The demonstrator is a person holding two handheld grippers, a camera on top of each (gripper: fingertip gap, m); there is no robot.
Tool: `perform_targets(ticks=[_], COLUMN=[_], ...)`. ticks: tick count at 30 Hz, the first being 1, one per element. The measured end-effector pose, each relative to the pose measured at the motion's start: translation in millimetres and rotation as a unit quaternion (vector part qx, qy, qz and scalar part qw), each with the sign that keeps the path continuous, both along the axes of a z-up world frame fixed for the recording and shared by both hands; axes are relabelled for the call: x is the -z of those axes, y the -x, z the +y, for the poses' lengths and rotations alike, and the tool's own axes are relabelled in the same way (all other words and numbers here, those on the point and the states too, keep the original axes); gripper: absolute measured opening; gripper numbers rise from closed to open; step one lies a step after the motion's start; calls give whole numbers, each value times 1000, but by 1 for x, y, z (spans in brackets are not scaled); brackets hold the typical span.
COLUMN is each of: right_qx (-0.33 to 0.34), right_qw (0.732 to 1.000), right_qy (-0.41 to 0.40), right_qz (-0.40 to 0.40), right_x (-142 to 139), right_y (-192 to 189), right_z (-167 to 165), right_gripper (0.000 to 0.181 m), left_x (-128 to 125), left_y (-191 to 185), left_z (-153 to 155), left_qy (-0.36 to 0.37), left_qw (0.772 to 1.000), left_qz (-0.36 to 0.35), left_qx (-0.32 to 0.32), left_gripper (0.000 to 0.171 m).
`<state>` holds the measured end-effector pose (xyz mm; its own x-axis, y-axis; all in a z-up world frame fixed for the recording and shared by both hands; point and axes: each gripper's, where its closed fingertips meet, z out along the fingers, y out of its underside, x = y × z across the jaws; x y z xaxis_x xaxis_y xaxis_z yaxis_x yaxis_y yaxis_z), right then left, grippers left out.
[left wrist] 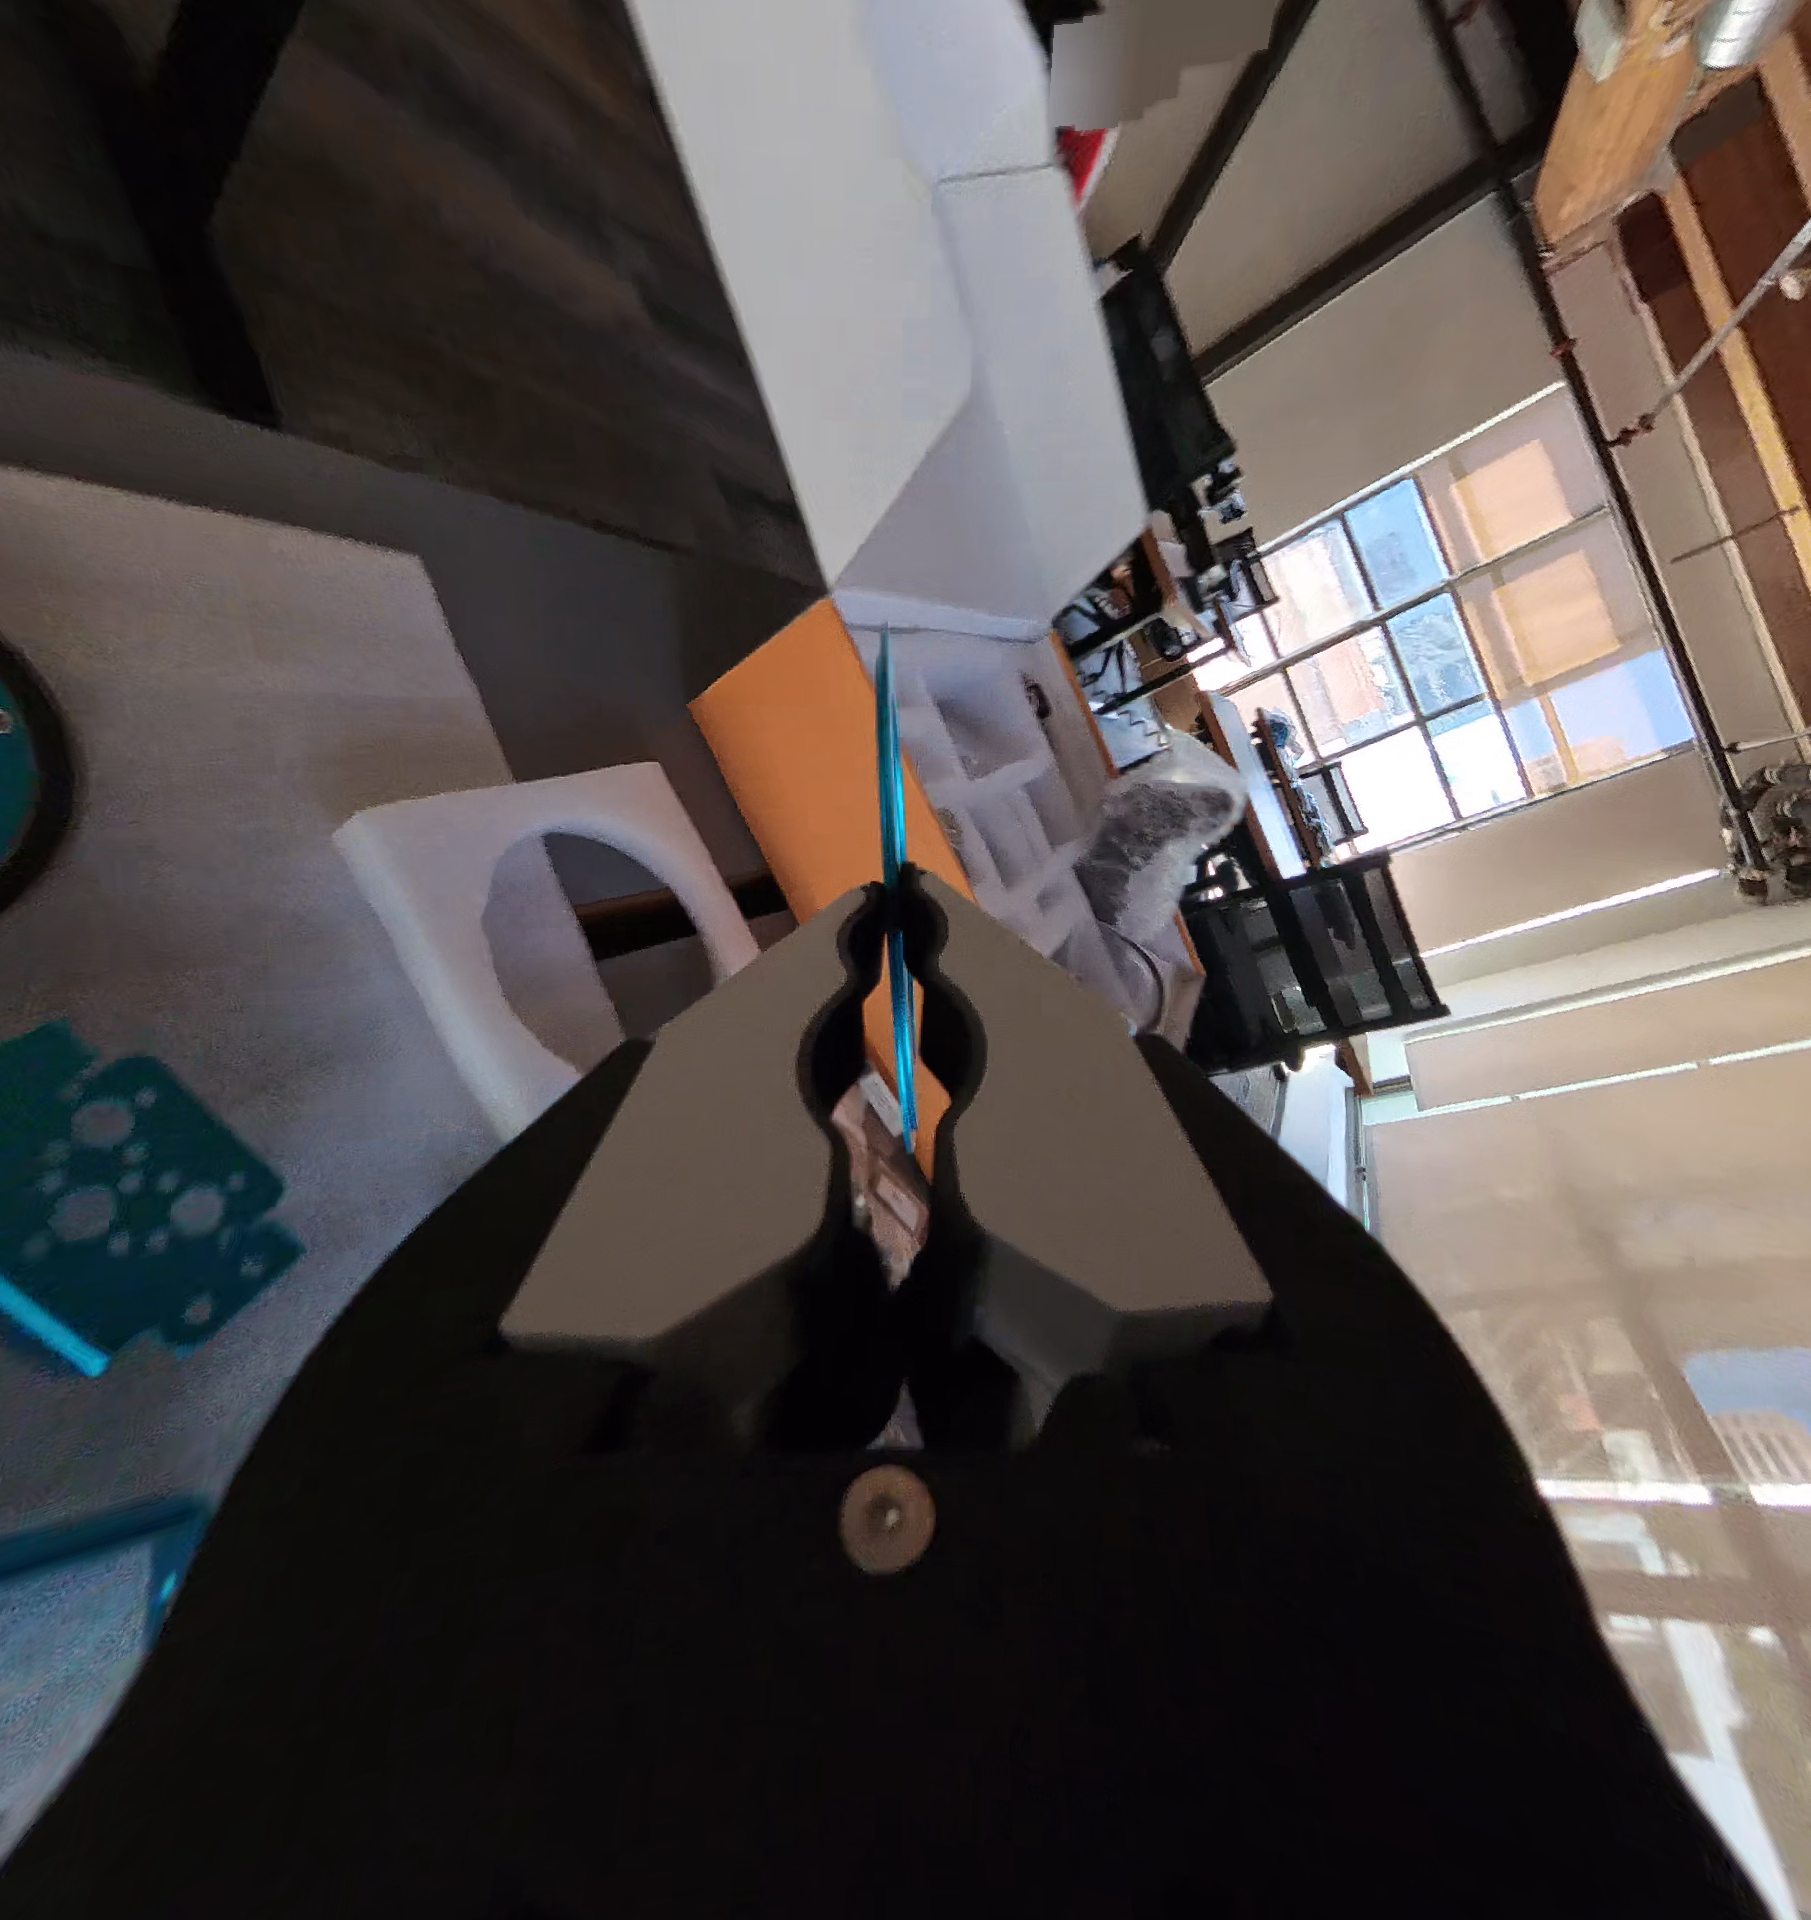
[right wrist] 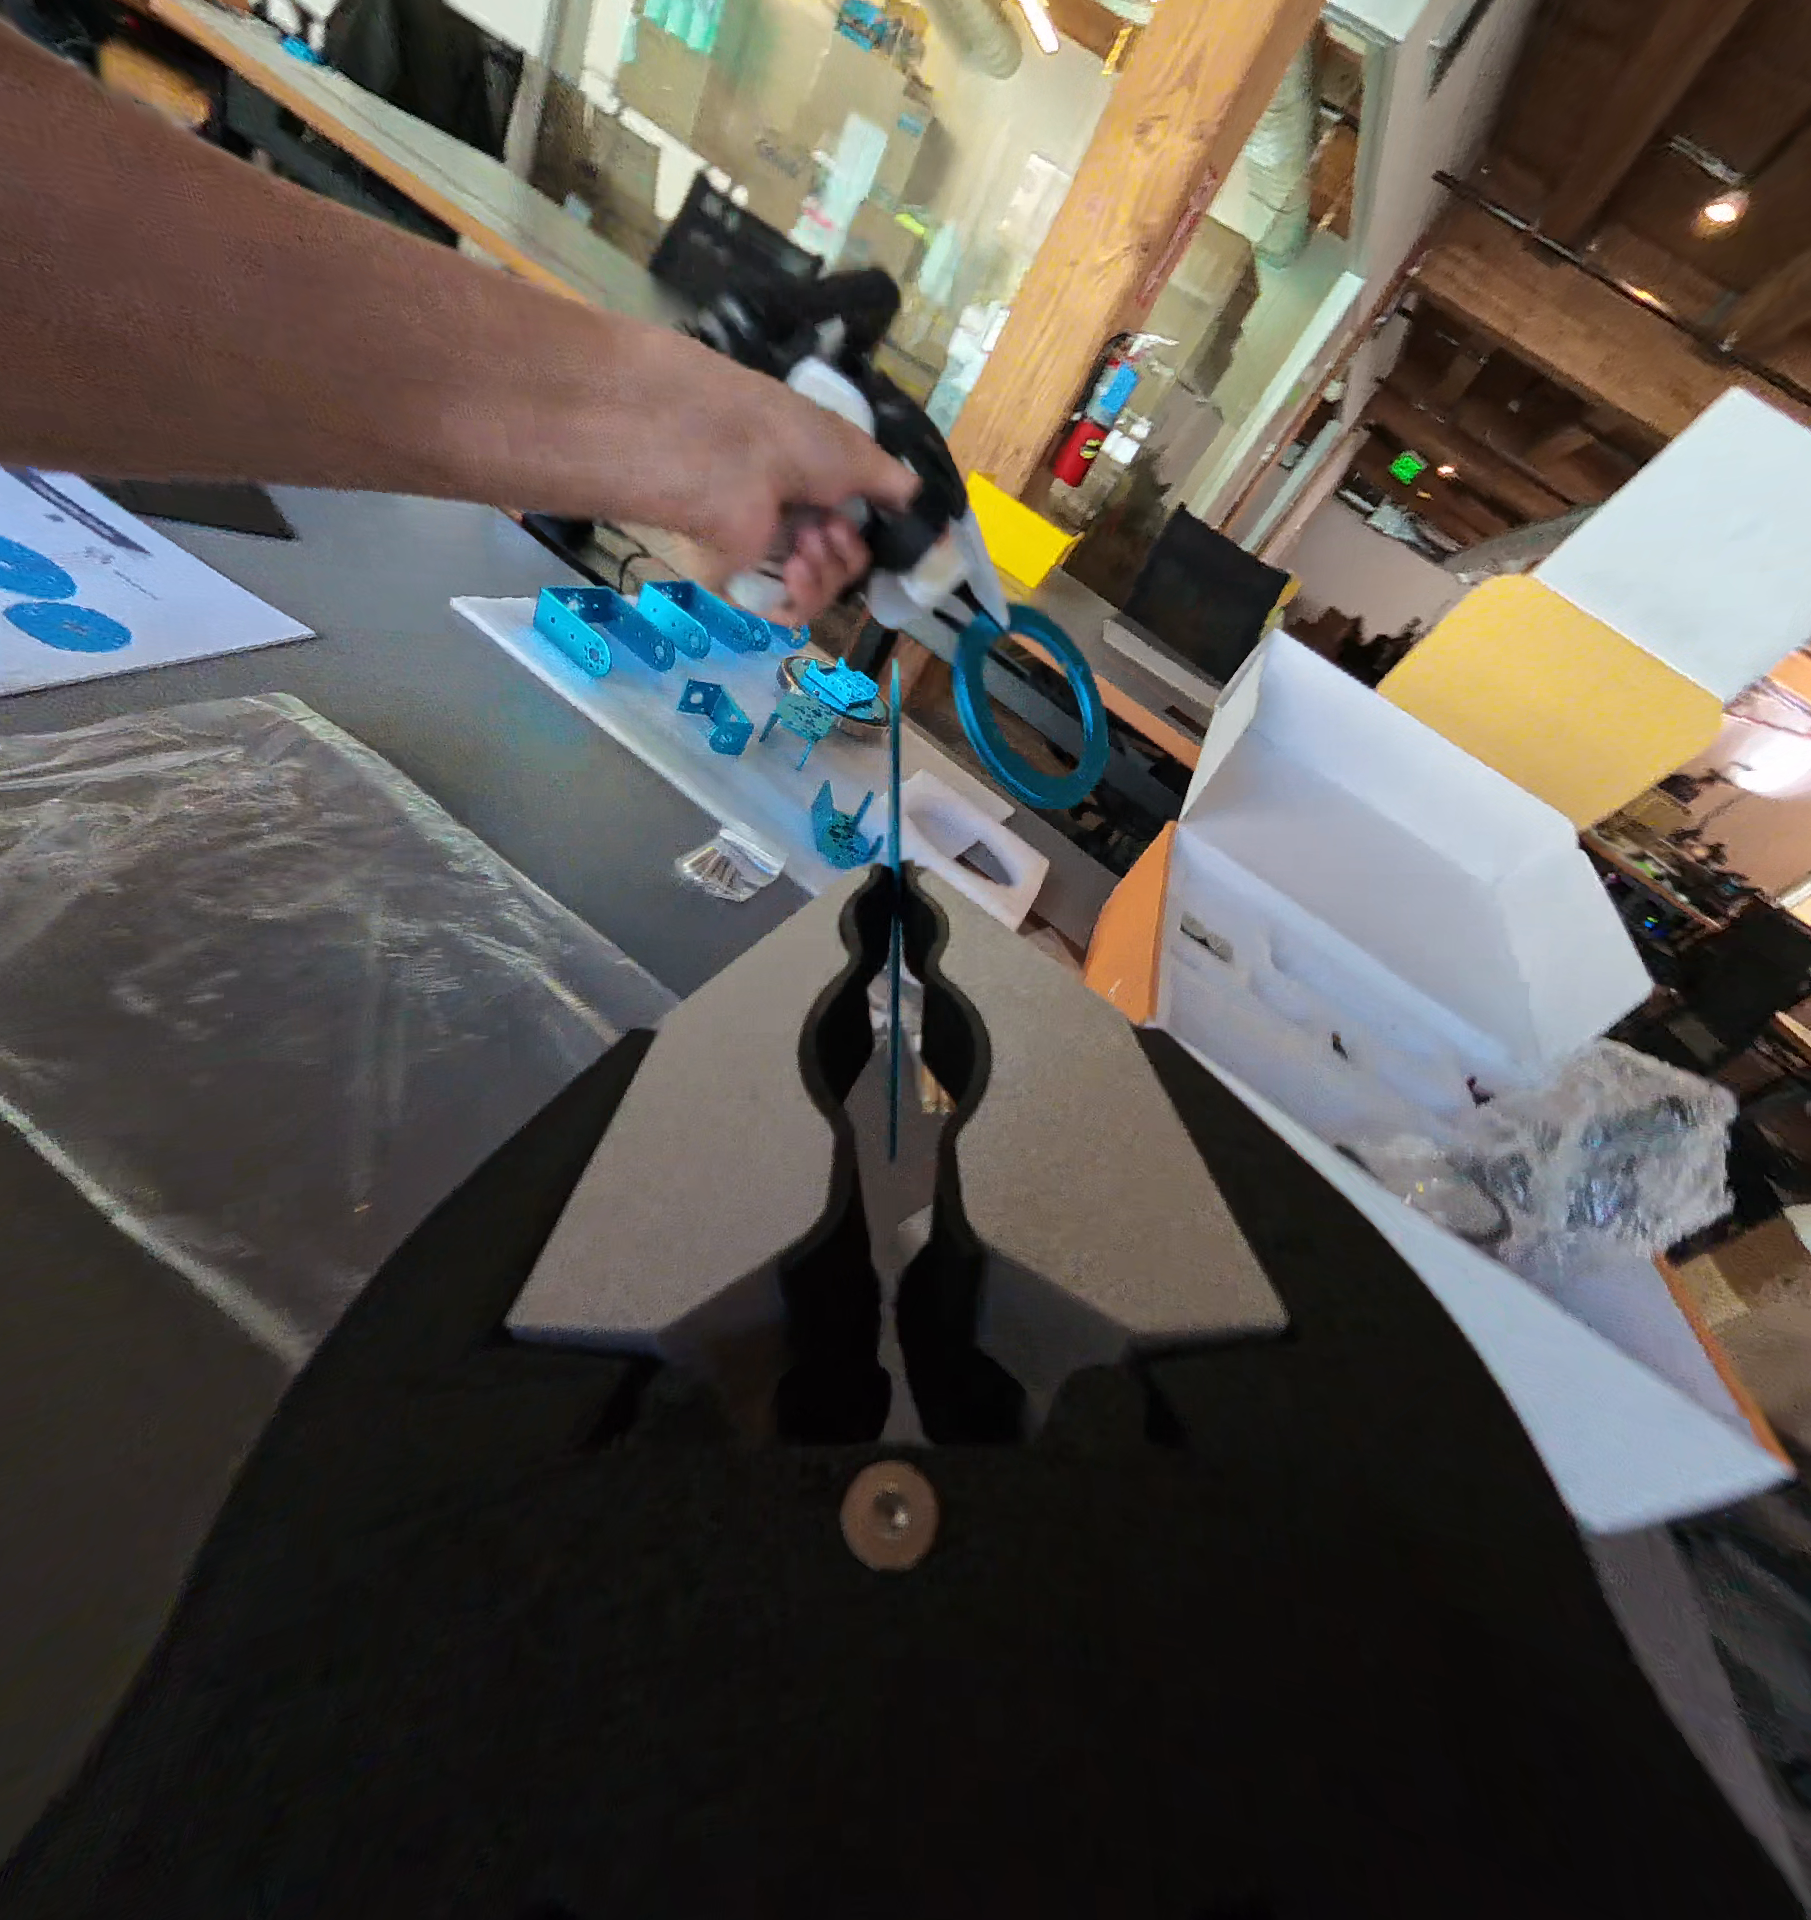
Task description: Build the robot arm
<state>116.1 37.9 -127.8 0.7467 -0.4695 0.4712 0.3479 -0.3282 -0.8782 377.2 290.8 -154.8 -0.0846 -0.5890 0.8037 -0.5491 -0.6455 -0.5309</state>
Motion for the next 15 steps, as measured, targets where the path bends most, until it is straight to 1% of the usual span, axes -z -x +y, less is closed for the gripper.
perform_targets(ticks=[1, 3, 5, 6, 8, 10, 12, 14, 15], right_qx=[6, 21, 3, 5, 23, 36, 38, 37, 42], right_qw=[1000, 1000, 1000, 1000, 999, 999, 999, 999, 999], right_qy=[-7, -19, -7, 5, 2, -8, -36, -33, -30], right_qz=[-3, -3, -14, -27, -45, -38, -14, -6, -8], right_x=[4, 7, 4, 2, -6, -10, -13, -10, -9], right_y=[11, 25, 40, 42, 37, 28, 23, 19, 17], right_z=[-4, -10, -8, -11, -24, -39, -51, -57, -60], right_gripper=[0, 0, 0, 0, 0, 0, 0, 0, 0], left_x=[13, 41, 59, 66, 77, 89, 98, 109, 114], left_y=[-15, -32, -39, -39, -40, -38, -40, -40, -39], left_z=[-1, -3, -5, -4, 4, 11, 19, 25, 28], left_qy=[-6, -10, -10, -14, -31, -74, -124, -185, -224], left_qw=[1000, 996, 991, 988, 985, 979, 971, 956, 944], left_qz=[26, 89, 130, 148, 169, 188, 201, 225, 237], left_qx=[3, 15, 33, 40, 35, 42, 35, 37, 43], left_gripper=[1, 1, 1, 2, 2, 5, 7, 9, 10])
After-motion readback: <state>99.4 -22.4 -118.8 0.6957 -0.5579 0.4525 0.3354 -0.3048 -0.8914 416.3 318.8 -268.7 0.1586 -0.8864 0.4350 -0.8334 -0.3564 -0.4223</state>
